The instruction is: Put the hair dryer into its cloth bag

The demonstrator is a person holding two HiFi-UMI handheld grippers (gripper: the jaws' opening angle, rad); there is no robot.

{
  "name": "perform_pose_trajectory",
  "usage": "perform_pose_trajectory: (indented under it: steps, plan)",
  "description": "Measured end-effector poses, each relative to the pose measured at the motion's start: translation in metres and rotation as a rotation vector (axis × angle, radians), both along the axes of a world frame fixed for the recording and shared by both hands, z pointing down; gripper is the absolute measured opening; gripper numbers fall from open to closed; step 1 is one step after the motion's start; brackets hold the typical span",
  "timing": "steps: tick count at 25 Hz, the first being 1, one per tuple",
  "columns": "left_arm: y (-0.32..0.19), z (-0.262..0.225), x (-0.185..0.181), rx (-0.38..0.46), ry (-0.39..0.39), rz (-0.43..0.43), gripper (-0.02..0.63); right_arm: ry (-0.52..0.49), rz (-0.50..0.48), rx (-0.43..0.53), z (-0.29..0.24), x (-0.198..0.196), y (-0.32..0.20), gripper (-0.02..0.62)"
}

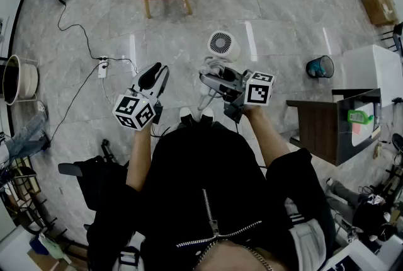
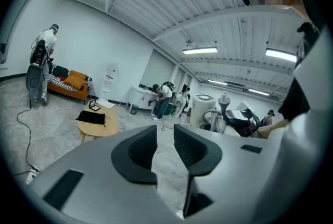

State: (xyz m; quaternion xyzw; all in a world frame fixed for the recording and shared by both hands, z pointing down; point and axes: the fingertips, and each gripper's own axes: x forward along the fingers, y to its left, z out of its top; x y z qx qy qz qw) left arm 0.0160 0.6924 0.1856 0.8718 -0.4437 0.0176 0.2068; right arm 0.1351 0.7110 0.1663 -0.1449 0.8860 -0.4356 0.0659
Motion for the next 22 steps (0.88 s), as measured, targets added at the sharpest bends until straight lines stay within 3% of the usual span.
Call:
perform_pose_trajectory:
  steps: [9, 22]
  plan:
    - [-0.0015, 0.0052, 0.0025, -0.009, 0.001, 0.016, 0.107, 0.052, 0.014, 0.018, 0.0067, -0.0001, -0.0009, 0.242]
    - [-0.0081, 0.0091, 0.0065, -0.008, -0.001, 0.052, 0.107, 0.039, 0.027, 0.021, 0.0034, -0.0003, -0.0011, 0.245]
